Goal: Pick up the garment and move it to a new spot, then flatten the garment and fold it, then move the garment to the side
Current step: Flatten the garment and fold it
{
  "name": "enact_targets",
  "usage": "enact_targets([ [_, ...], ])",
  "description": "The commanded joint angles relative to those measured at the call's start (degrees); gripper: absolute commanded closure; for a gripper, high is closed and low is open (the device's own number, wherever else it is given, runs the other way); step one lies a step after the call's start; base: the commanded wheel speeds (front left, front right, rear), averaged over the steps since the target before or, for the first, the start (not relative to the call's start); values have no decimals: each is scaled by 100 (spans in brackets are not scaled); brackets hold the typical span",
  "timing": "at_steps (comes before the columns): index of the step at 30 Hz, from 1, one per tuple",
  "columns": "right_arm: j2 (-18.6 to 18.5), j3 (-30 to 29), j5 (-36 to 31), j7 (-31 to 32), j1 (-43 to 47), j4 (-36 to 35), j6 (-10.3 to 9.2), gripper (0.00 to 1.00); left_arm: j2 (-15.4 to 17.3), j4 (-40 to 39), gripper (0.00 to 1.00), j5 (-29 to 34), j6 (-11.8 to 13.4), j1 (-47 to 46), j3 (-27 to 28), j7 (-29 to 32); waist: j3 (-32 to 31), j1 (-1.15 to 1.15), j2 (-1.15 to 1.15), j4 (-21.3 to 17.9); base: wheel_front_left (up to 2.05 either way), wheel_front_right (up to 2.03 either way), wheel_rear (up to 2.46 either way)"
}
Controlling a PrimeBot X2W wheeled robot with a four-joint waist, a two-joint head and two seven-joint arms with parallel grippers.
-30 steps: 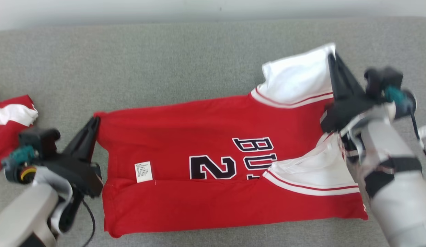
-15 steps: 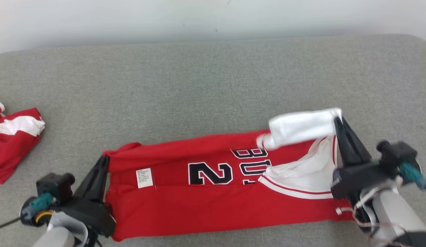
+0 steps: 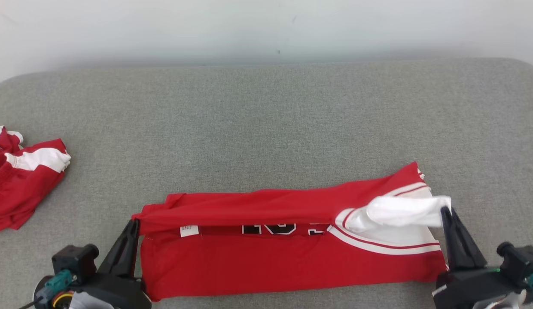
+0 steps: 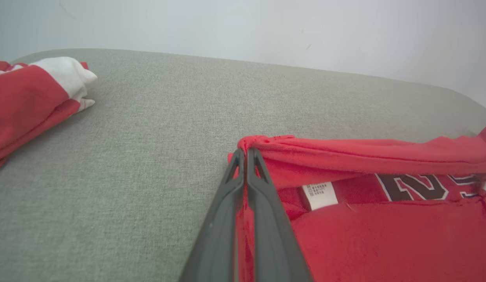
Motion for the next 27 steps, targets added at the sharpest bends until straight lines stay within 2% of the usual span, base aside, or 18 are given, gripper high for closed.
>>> enact_targets([
  [1,80,-42,-32,38,124,-52,-15,100,-35,36,100,86,-27,124,73,-18,-29,1,0,2,0,0,0],
  [4,166,-98,-106,205,272,-57,-15,100,-169,115,100,155,-132,271,195,-18,-55,1,0,-14,0,0,0],
  [5,191,-144,-178,260,315,-34,-15,71,-241,183,100,251,-189,333,251,-18,-73,1,0,-12,0,0,0],
  [6,207,-165,-212,277,333,-21,-15,0,-273,215,100,318,-203,345,293,-18,-87,1,0,-4,0,0,0],
  [8,249,-195,-212,257,351,-39,-15,0,-360,197,0,472,-208,358,409,-18,-109,1,0,12,0,0,0],
  [17,175,-213,-184,135,341,-401,-15,0,-670,-72,0,1069,-227,584,1099,-18,-235,1,0,79,0,0,0],
  [22,136,-322,-336,462,178,-269,-15,0,-882,-495,0,1631,-181,825,1716,-19,-313,1,0,137,0,0,0],
  [27,258,-555,-575,912,-95,-5,-15,0,-1184,-966,0,2217,-130,1150,2246,-19,-389,1,0,248,0,0,0],
])
